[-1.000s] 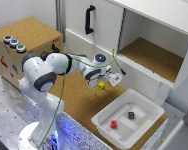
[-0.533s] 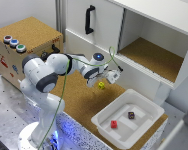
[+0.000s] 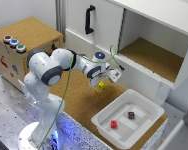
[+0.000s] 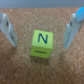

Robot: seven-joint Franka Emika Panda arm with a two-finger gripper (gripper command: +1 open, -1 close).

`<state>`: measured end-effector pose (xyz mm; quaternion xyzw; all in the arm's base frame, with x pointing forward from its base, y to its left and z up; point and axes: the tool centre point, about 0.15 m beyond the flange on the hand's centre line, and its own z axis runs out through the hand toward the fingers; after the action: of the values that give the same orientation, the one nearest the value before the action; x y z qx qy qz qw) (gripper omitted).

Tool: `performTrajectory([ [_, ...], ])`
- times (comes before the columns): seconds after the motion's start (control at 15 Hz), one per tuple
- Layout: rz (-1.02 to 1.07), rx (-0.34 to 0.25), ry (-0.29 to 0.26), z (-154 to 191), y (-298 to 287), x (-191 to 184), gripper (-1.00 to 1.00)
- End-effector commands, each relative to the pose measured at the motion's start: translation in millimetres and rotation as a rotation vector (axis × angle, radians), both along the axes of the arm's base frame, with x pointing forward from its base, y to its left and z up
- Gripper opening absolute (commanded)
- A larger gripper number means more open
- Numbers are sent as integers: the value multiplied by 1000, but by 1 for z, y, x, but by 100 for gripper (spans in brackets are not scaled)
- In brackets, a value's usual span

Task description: Turn the yellow block right

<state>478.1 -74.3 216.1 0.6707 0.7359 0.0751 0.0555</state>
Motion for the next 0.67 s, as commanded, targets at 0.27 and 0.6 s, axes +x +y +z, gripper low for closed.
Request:
performTrajectory([
  [0.27,-32,85,104,-7,-7,13,-100],
  [0.6,-33,64,111,-1,-17,0,-100],
])
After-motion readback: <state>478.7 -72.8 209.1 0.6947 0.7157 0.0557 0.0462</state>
